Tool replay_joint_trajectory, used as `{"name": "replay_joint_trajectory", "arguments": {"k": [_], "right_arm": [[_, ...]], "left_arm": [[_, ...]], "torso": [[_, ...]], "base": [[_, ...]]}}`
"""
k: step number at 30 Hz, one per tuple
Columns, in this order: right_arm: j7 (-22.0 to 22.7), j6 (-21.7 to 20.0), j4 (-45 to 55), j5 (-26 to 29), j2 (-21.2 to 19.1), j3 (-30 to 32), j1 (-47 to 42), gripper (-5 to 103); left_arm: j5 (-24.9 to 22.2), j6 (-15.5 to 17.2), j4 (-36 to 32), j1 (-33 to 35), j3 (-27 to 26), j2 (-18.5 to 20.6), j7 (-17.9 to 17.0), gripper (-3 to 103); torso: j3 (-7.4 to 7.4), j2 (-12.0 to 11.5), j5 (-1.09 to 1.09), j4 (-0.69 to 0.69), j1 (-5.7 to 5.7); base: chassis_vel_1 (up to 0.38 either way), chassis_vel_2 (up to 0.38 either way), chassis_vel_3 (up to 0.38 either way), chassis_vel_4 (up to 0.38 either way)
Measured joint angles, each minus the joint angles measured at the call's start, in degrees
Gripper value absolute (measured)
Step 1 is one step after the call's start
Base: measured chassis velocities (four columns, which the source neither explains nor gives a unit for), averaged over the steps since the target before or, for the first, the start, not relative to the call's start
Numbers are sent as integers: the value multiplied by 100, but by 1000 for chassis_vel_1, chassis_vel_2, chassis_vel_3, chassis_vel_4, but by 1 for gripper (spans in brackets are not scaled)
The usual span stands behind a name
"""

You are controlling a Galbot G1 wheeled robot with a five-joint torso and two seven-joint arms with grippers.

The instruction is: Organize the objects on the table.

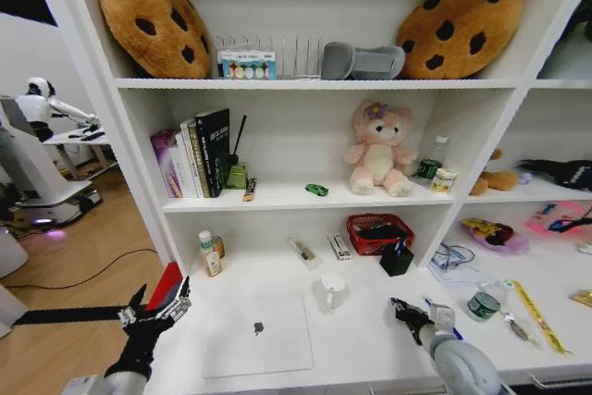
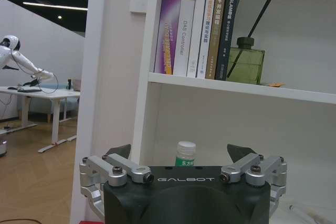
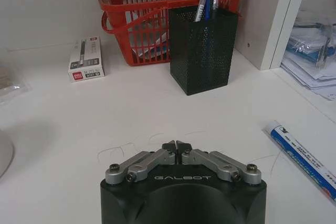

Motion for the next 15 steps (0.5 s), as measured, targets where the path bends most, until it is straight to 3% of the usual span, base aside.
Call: {"name": "replay_joint_trajectory", "arguments": {"k": [1, 7, 13, 15], "right_arm": [[0, 0, 37, 8, -2, 35, -18, 1], [-1, -2, 132, 33, -16, 144, -126, 0], [15, 97, 237, -283, 18, 242, -243, 0], [98, 98, 308, -447, 18, 321, -279, 11]], "left_arm": [[0, -1, -10, 2, 0, 1, 0, 100], [7, -1, -24, -1, 14, 10, -14, 100], [42, -22, -30, 35, 28, -21, -13, 100], [45, -30, -36, 39, 24, -22, -13, 100]], "torso": [[0, 0, -1, 2, 0], [0, 0, -2, 1, 0], [0, 0, -1, 2, 0], [0, 0, -2, 1, 0]], "base": [[0, 0, 0, 0], [0, 0, 0, 0], [0, 0, 0, 0], [0, 0, 0, 0]]}}
